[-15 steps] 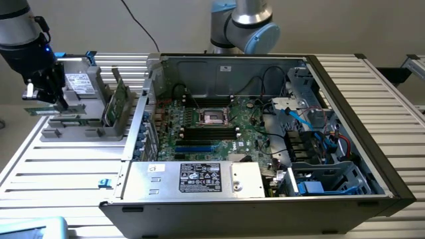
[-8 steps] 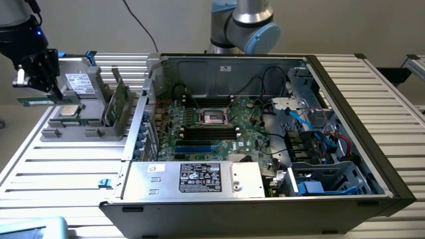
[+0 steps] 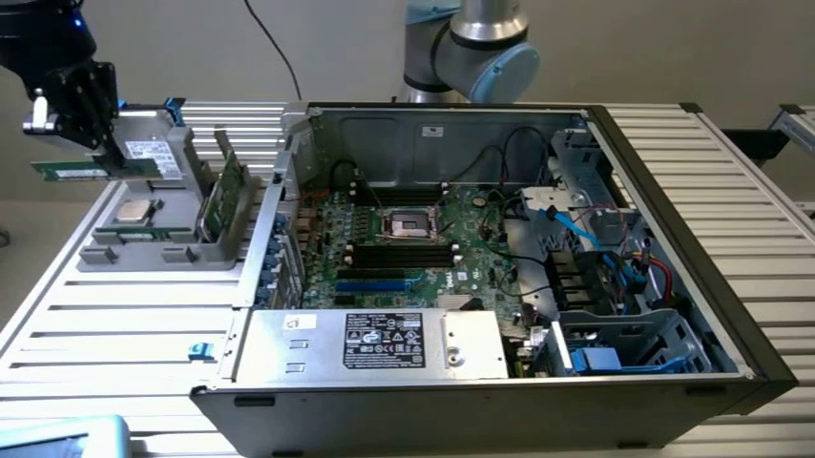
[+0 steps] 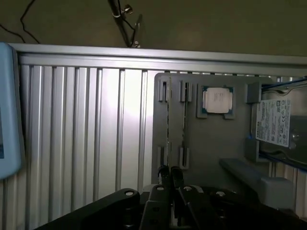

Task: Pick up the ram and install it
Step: 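Pick up the ram and move it above insertion slot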

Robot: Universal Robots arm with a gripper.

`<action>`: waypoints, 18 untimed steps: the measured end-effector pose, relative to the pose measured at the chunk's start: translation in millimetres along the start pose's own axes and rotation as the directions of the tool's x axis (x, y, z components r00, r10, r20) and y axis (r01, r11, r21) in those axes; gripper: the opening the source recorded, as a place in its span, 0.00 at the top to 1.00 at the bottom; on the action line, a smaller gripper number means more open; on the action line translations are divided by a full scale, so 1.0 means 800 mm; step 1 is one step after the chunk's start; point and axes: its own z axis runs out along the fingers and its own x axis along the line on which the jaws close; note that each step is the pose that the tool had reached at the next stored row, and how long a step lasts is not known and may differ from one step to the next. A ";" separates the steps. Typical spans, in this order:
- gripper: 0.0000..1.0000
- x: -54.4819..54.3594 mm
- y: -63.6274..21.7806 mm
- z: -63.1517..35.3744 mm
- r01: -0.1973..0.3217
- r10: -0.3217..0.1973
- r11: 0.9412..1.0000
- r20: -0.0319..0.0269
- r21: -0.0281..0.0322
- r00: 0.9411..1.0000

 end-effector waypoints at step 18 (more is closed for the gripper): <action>0.87 0.004 -0.088 -0.055 0.001 -0.001 1.000 0.014 0.000 1.000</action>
